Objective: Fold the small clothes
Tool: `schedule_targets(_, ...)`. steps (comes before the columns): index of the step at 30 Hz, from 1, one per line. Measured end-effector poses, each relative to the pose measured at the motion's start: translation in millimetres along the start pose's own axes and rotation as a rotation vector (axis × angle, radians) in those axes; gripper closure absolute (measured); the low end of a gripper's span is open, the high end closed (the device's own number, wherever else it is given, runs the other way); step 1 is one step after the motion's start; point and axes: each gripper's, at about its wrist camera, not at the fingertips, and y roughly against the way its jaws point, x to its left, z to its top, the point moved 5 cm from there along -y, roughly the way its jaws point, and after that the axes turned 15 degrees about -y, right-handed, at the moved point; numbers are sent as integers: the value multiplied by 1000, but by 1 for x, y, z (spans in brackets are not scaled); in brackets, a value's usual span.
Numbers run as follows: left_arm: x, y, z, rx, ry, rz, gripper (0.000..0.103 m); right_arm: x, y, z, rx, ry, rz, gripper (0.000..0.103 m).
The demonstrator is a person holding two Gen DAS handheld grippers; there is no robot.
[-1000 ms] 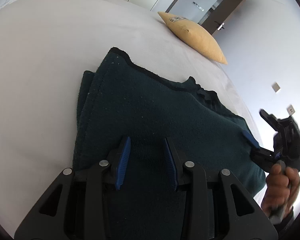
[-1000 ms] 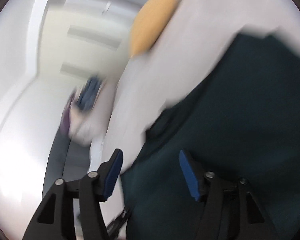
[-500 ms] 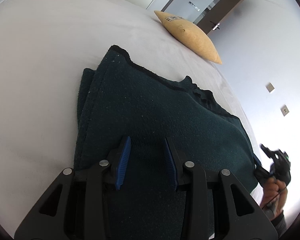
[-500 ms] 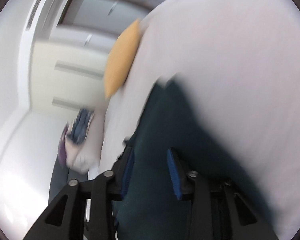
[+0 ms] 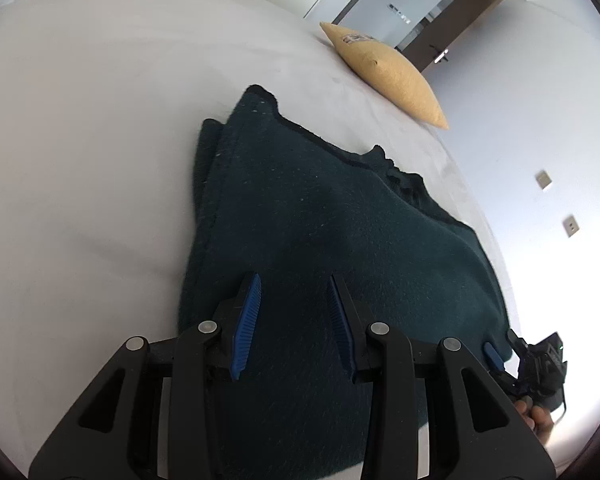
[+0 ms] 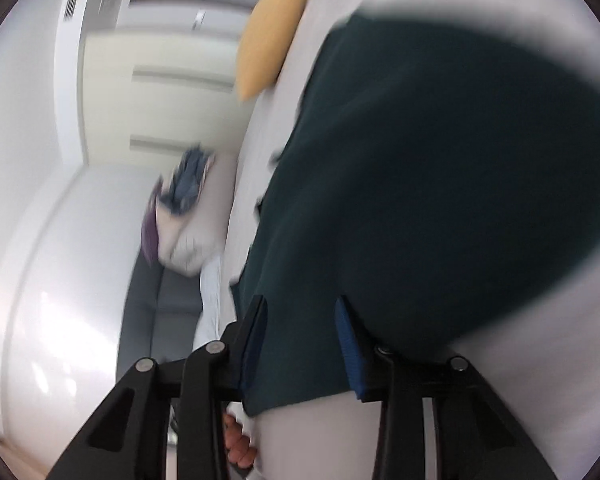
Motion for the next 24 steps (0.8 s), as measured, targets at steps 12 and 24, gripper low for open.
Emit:
schedule_targets(12,53,99,-54,-121,342,-21,20,5,63,-40,-147,-23,30,28)
schedule_targets(24,59,70,-60,78,447,-261,20,26,49,-87,3,91,26,28)
